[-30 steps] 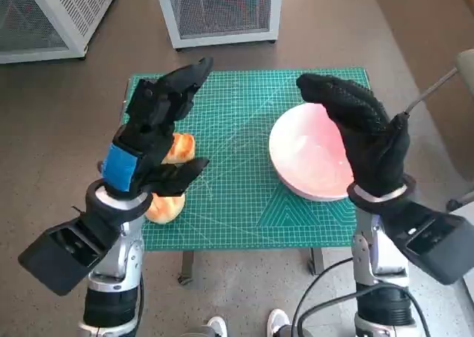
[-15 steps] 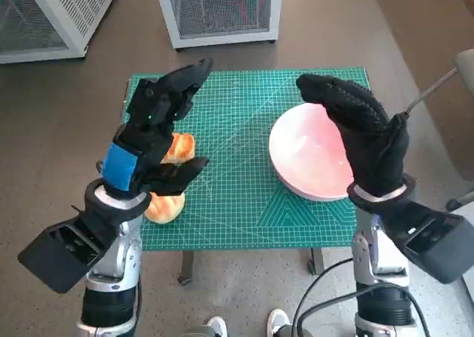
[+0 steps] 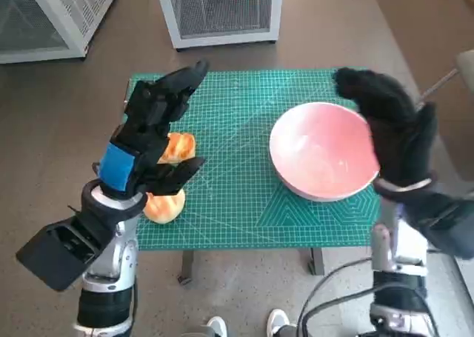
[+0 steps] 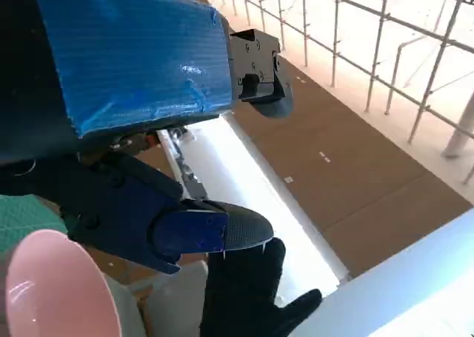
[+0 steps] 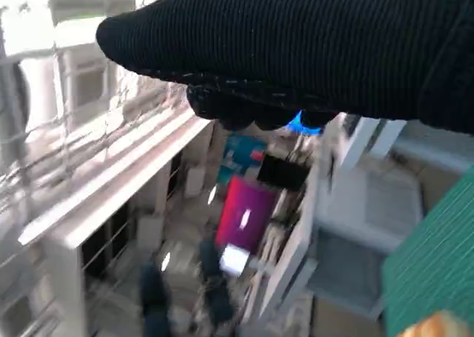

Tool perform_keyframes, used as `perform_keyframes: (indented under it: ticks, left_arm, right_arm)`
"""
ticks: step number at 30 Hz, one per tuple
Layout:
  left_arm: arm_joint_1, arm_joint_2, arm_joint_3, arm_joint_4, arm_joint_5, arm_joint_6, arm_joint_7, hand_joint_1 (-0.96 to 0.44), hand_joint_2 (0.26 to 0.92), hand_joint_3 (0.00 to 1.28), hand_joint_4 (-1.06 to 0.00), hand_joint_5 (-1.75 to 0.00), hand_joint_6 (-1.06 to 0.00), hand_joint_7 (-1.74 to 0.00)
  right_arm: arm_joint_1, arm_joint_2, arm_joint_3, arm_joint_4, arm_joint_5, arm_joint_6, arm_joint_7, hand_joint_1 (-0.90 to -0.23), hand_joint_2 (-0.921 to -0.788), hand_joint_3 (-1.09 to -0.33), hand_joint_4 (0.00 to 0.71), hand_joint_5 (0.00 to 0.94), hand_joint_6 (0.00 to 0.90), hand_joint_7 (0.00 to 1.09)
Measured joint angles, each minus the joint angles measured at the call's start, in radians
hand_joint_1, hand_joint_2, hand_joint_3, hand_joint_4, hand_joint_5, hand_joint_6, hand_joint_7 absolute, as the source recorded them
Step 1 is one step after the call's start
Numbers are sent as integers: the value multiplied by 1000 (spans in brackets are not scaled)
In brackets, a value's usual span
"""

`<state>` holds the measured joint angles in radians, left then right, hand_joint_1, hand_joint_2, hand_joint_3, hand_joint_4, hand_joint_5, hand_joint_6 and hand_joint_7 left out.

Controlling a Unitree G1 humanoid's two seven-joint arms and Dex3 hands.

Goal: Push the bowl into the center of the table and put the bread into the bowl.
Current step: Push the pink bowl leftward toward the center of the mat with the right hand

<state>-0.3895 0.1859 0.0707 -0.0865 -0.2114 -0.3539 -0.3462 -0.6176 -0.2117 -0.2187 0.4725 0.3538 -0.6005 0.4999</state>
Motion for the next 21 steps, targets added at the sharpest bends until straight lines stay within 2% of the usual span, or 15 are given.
perform_keyframes:
  ticks: [8, 13, 21]
  left_arm:
    - [2, 0, 0, 3, 1, -5, -3, -491, 921, 374, -134, -139, 1, -657]
    - [2, 0, 0, 10, 1, -12, -4, -492, 921, 375, -134, -136, 1, -653]
    - [3, -1, 0, 26, 2, -17, -4, -491, 921, 378, -135, -133, 1, -652]
  right_arm:
    - [-106, -40, -79, 295, -7, -83, -48, -406, -921, -459, 356, 6, 77, 610]
    - [-160, -67, -111, 469, -16, -101, -94, -388, -921, -485, 325, 0, 67, 585]
    - [-201, -94, -139, 642, -44, -98, -165, -392, -921, -541, 316, 0, 76, 563]
